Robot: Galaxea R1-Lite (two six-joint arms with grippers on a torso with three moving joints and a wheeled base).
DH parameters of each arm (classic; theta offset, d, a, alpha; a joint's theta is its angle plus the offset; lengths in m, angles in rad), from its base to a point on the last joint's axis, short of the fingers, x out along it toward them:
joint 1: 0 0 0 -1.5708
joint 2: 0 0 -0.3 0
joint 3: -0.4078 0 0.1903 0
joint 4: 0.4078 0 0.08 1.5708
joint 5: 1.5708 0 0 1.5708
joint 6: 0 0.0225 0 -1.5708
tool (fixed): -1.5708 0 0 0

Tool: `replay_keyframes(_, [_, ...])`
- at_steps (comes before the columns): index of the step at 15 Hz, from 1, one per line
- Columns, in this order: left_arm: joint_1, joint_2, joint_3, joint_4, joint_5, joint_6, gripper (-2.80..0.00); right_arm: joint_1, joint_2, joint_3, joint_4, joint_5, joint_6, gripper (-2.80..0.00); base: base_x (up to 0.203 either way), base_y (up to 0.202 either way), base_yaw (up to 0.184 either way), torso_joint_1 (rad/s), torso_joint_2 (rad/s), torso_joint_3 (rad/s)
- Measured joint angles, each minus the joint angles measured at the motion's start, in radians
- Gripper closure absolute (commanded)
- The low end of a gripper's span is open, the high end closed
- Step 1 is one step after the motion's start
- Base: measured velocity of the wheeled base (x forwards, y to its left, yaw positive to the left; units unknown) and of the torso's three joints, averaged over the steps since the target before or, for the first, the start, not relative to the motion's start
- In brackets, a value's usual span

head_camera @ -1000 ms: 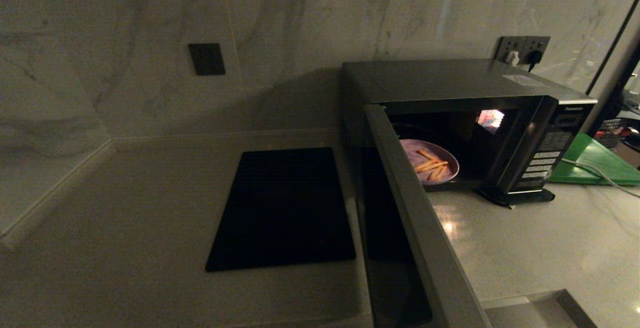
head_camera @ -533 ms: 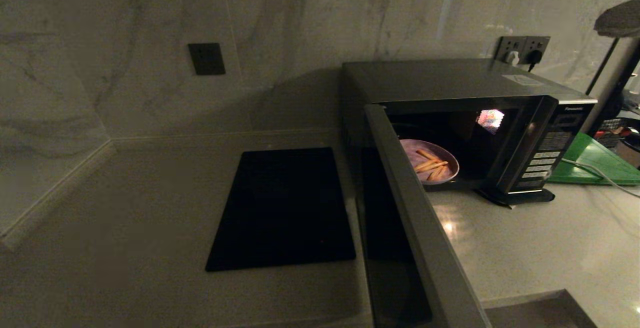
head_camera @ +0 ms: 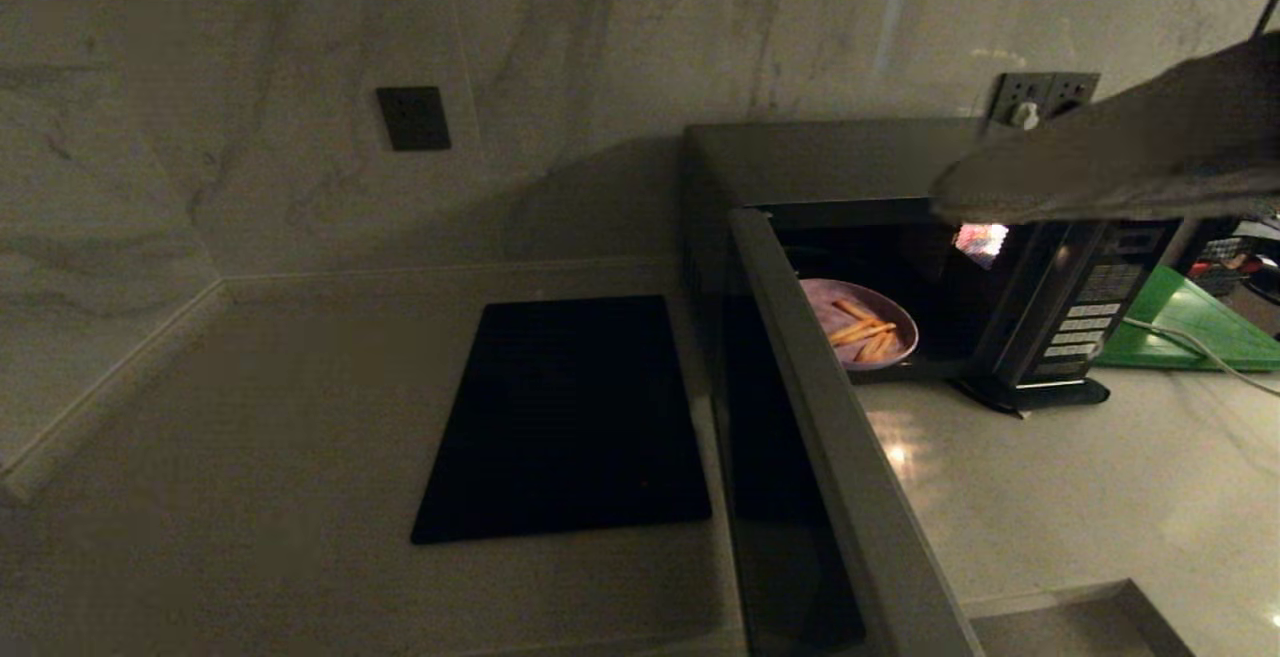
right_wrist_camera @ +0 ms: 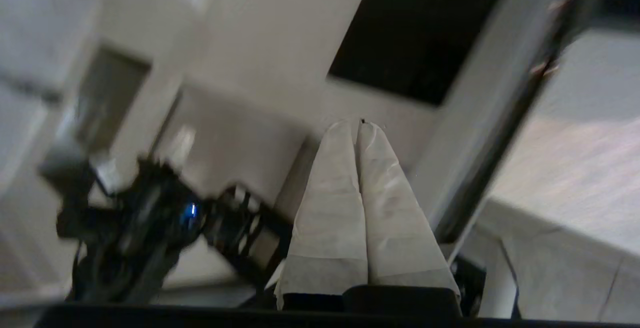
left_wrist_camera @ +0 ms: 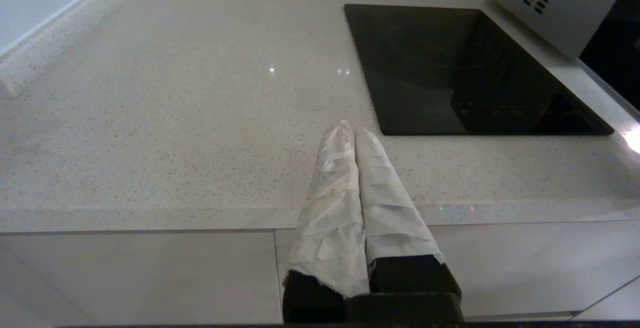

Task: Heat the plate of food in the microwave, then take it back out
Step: Close the microwave oven

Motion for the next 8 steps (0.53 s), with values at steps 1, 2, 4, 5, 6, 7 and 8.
replay_keyframes(1, [0.000,0.000,0.000,0.000,0.000,0.000,0.00,0.022,0.021,0.000,0.010,0.000,0.008,0.00,0.000,0.000,0.000,0.000,0.00,0.000])
replay_keyframes(2, [0.000,0.000,0.000,0.000,0.000,0.000,0.00,0.035,0.041,0.001,0.030,0.000,0.019,0.00,0.000,0.000,0.000,0.000,0.00,0.000])
replay_keyframes(4, [0.000,0.000,0.000,0.000,0.000,0.000,0.00,0.047,0.081,0.002,0.085,-0.001,0.069,0.00,0.000,0.000,0.000,0.000,0.00,0.000])
replay_keyframes(5, [0.000,0.000,0.000,0.000,0.000,0.000,0.00,0.049,0.098,0.004,0.109,-0.002,0.105,0.00,0.000,0.000,0.000,0.000,0.00,0.000])
replay_keyframes(6, [0.000,0.000,0.000,0.000,0.000,0.000,0.00,0.050,0.110,0.006,0.128,-0.004,0.133,0.00,0.000,0.000,0.000,0.000,0.00,0.000])
replay_keyframes(7, [0.000,0.000,0.000,0.000,0.000,0.000,0.00,0.050,0.120,0.007,0.144,-0.005,0.143,0.00,0.000,0.000,0.000,0.000,0.00,0.000])
replay_keyframes(8, [0.000,0.000,0.000,0.000,0.000,0.000,0.00,0.050,0.127,0.009,0.154,-0.005,0.145,0.00,0.000,0.000,0.000,0.000,0.00,0.000])
